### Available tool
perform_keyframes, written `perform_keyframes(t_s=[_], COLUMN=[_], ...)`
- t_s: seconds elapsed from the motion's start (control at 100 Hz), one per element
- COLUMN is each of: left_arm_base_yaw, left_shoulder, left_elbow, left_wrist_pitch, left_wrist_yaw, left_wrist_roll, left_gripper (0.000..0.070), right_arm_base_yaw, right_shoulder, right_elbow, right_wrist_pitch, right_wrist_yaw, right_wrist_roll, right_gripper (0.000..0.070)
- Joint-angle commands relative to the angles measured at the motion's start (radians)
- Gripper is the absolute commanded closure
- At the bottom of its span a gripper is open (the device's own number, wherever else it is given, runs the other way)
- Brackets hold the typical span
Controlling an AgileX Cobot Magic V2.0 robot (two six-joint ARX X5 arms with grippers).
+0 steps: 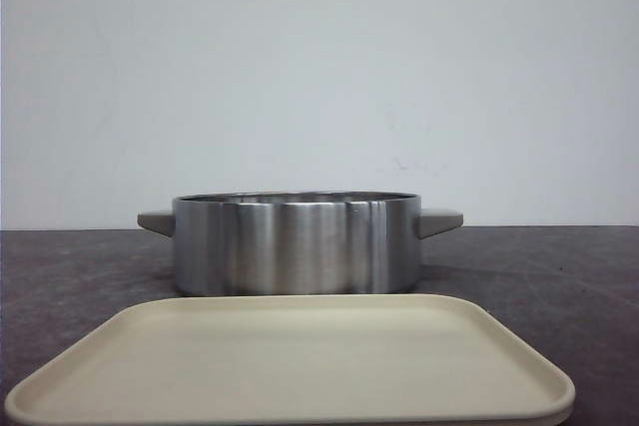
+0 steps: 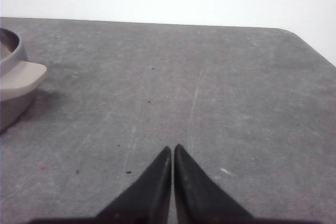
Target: Steam buns
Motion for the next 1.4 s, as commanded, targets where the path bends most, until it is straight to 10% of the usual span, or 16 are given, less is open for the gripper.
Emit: perform_keyframes(t_s=[0.0, 0.37, 0.79, 1.39], left_arm_base_yaw=[0.002, 0.018, 0.003, 0.002], left_shoulder=[-0.021, -0.166, -0.212, -0.211], left_elbow=[-0.084, -0.291, -0.291, -0.291], left_wrist_pitch=[0.041, -0.057, -0.195, -0.188], left_wrist_yaw=[-0.063, -0.35, -0.285, -0.264], left_wrist_roll=[-0.018, 0.006, 0.138, 0.042], left_gripper=[0.07, 0.07, 0.07, 0.07], right_arm_base_yaw=[0.0, 0.0, 0.0, 0.0], right_shoulder=[-0.001, -0.001, -0.001, -0.001], right_elbow=[-0.003, -0.003, -0.003, -0.003], right_wrist_pitch=[0.011, 0.011, 0.011, 0.011], right_wrist_yaw=[0.0, 0.0, 0.0, 0.0], right_wrist_roll=[0.011, 0.011, 0.011, 0.011], right_gripper=[0.0694, 0.0694, 0.0694, 0.0694])
